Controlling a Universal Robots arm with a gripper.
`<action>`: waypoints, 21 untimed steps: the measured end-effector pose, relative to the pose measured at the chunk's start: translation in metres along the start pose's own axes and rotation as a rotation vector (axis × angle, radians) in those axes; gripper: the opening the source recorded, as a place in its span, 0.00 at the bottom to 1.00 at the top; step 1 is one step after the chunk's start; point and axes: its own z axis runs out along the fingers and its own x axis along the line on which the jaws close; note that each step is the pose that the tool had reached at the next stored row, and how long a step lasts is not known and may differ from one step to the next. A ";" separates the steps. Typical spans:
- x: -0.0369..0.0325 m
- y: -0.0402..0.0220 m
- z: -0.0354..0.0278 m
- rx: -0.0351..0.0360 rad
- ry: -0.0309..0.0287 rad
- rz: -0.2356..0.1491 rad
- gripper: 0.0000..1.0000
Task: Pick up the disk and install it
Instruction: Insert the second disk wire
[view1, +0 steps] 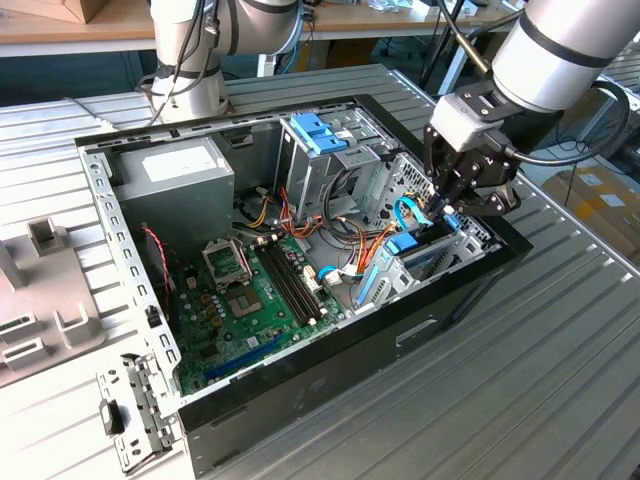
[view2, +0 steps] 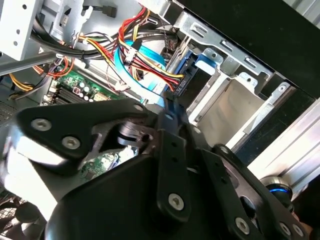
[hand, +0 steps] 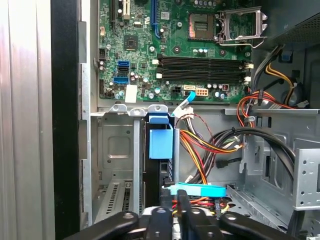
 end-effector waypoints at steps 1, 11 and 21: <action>0.0000 0.0000 0.0000 0.0000 0.0002 0.000 0.15; 0.0033 0.0004 0.0081 -0.0011 0.0001 0.000 0.11; 0.0056 -0.0001 0.0161 -0.0030 0.0004 0.000 0.11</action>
